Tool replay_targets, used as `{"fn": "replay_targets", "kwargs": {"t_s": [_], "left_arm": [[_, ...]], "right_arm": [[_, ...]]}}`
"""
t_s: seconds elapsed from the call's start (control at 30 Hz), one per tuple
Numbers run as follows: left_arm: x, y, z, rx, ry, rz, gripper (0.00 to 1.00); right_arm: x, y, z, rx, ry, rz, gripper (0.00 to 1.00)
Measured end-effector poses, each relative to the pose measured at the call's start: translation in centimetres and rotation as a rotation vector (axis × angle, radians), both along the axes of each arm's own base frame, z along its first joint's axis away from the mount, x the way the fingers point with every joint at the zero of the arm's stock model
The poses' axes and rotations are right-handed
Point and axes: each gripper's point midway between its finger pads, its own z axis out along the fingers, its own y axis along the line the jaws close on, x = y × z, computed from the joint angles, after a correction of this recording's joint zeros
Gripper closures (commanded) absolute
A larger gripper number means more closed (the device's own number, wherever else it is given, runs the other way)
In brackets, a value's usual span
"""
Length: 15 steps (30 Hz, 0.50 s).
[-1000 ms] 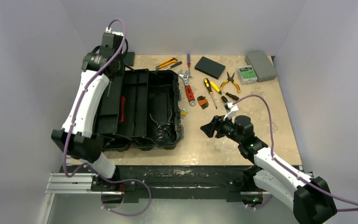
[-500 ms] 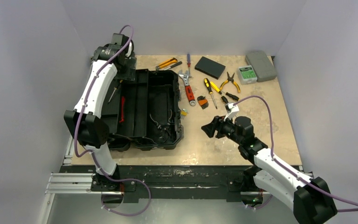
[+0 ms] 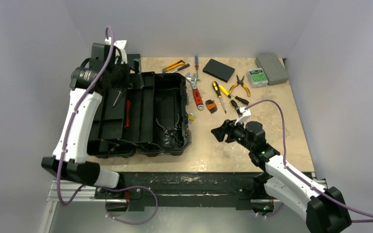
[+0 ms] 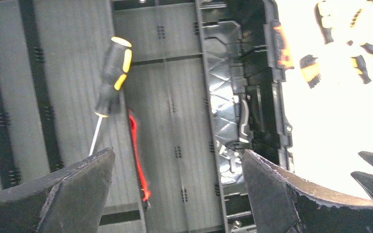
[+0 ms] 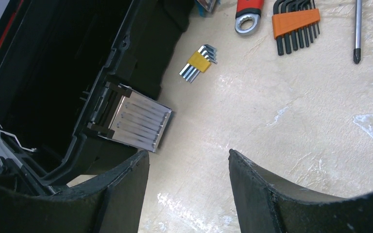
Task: Pack the tool kit
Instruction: Place the screwdriver in the toolbox.
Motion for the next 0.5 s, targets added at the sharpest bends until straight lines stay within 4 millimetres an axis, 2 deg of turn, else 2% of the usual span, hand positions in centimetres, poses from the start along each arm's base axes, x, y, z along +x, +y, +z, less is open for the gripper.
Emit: {"fn": "replay_targets", "kwargs": {"t_s": [0.17,0.3,0.4,0.5], "left_arm": [[-3.4,-1.2,0.6,-0.113,-0.059,-0.032,0.0],[-4.7,-1.8,-0.1,-0.166,-0.087,-0.048,0.0],[-4.4,-1.5,-0.2,-0.152,-0.092,-0.033,0.03],[-2.5,-1.4,0.3,-0.135,-0.088,-0.018,0.03]], "right_arm": [[0.1,-0.1,0.0,-0.002,0.0,-0.004,0.4],[0.2,-0.2,-0.1,-0.006,0.001,-0.013,0.4],[0.3,-0.3,-0.1,-0.008,-0.001,-0.02,0.4],[0.3,-0.3,-0.1,-0.008,-0.001,-0.02,0.4]]}}
